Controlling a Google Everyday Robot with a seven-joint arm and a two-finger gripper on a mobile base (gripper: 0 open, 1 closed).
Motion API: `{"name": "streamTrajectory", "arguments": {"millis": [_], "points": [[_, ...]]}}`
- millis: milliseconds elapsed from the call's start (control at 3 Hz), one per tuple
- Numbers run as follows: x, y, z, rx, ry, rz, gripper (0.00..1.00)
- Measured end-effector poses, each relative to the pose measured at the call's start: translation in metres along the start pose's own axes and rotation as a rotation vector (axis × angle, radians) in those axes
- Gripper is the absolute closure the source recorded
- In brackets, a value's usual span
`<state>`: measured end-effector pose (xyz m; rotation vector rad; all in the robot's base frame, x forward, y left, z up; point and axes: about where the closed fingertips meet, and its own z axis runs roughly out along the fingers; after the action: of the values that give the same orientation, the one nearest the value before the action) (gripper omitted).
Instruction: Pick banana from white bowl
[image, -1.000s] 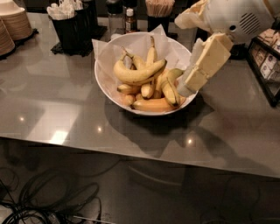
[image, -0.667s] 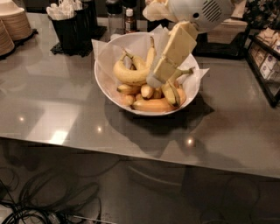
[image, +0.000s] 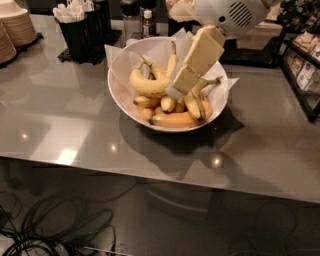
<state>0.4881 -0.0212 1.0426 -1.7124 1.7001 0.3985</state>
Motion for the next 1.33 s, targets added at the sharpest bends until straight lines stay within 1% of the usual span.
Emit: {"name": "streamTrajectory", "arguments": {"millis": [333,667,1000,1333], "points": [[0.0,-0.023,0.014,0.042,-0.01,0.021,0.0],[0.003,-0.04,0.044,0.033,-0.036,0.052,0.0],[0.011,-0.044,0.079,-0.011,-0.024,0.069,0.0],[0.026,-0.043,0.106,-0.032,0.002,0.101,0.0]]}}
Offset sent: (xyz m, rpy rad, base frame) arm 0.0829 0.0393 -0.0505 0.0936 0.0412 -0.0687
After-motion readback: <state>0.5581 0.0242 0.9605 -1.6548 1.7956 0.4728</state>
